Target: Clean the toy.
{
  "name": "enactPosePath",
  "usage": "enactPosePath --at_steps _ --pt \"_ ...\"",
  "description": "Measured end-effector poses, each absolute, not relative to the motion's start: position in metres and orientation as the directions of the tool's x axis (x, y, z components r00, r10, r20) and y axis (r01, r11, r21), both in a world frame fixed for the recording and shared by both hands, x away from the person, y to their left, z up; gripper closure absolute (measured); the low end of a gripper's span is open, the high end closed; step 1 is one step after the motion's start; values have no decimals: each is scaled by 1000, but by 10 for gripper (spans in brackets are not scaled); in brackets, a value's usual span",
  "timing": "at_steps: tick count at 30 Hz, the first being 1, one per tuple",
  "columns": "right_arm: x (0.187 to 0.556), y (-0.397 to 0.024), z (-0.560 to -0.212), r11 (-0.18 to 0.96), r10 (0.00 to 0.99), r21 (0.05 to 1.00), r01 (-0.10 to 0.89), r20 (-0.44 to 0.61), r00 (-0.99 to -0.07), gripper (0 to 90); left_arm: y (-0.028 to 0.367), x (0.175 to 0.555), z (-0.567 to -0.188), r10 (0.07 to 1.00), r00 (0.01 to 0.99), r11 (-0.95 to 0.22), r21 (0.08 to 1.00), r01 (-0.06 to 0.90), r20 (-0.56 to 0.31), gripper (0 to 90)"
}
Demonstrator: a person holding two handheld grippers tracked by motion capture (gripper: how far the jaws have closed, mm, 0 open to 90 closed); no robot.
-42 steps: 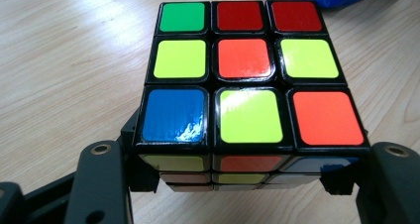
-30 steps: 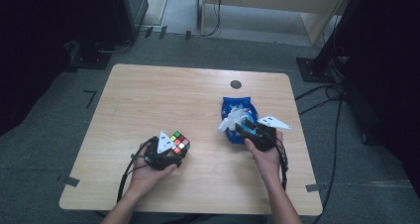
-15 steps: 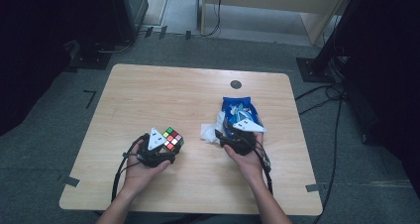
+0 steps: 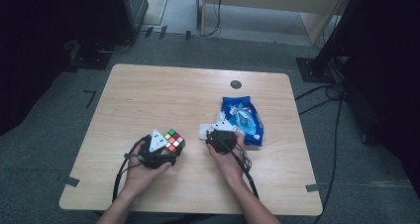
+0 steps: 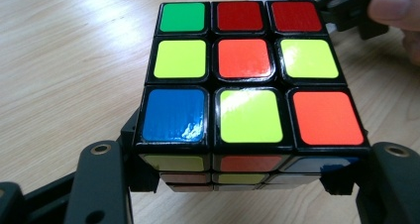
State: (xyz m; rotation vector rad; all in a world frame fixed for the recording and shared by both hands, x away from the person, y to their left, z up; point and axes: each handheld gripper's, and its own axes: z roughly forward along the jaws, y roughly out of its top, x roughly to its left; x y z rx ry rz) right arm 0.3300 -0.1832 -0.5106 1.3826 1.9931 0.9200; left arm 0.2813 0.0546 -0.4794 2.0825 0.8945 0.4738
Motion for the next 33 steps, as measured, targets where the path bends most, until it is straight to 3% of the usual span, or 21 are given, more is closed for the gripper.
enactPosePath --at_steps 4,10,12,14,17,22,27,33 --pt "332 -181 -513 256 946 772 582 -74 -317 505 53 280 -478 722 691 -434 798 418 30 340" --pt "333 -181 -518 301 926 760 576 -89 -366 605 53 280 -478 723 690 -436 794 423 29 340" --pt "336 -186 -517 281 920 756 592 -36 -391 675 52 280 -479 723 690 -433 795 426 24 340" --pt "337 -189 -517 251 920 754 607 10 -392 800 52 280 -479 721 692 -436 794 424 26 340" --pt "339 -194 -516 248 914 747 617 32 -405 880 53 280 -479 720 693 -433 796 424 23 340" --pt "330 -205 -504 185 908 793 581 89 -410 891 52 280 -479 713 700 -436 796 419 23 340" --pt "303 -217 -467 112 848 878 465 160 -506 891 49 279 -480 706 708 -442 796 414 24 340" --pt "271 -207 -433 137 775 914 382 141 -616 888 43 276 -479 693 720 -458 792 403 33 340"
